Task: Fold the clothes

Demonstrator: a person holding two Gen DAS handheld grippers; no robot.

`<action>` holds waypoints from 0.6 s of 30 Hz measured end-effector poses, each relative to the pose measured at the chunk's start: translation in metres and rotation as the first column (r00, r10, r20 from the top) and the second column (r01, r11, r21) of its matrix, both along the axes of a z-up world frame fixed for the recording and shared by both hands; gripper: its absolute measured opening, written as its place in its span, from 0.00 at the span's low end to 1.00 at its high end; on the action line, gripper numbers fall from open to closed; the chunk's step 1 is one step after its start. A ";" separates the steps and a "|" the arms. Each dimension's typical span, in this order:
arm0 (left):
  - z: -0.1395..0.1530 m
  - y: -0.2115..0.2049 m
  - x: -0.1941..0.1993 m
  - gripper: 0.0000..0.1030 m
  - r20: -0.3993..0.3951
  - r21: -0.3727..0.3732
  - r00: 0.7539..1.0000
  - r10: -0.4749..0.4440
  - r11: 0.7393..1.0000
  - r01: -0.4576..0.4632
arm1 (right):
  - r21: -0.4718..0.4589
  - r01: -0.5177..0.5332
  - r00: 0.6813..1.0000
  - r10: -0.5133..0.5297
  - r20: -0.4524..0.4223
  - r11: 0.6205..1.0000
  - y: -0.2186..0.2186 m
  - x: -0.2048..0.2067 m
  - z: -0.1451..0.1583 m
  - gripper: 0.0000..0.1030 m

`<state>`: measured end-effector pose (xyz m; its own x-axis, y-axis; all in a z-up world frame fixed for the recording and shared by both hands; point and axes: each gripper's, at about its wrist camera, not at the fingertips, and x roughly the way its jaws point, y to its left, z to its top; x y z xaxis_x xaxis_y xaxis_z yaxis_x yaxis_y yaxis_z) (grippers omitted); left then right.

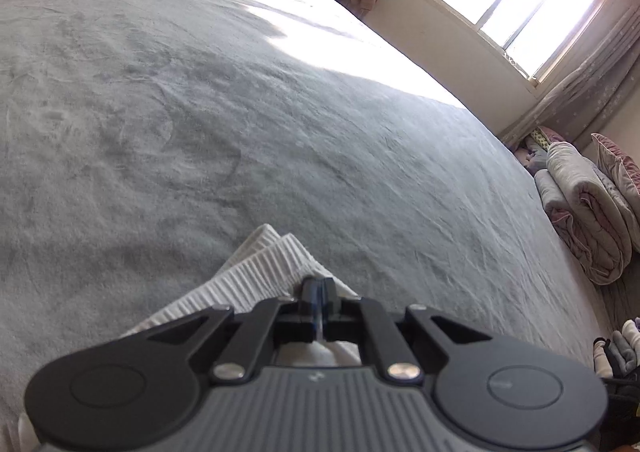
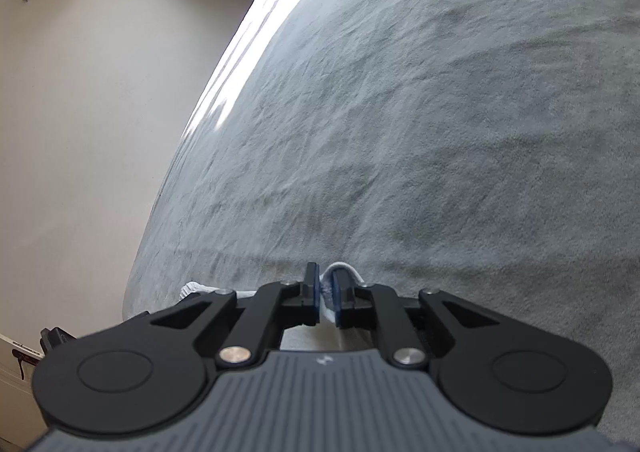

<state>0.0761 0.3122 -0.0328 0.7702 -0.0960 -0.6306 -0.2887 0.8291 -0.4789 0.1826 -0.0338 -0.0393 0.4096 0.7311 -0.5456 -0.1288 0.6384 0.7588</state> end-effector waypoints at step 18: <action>0.006 -0.122 0.009 0.37 0.003 0.226 0.874 -0.485 0.852 0.472 | -0.053 0.005 0.999 -0.002 0.054 0.999 -0.077 -0.048 0.027 0.19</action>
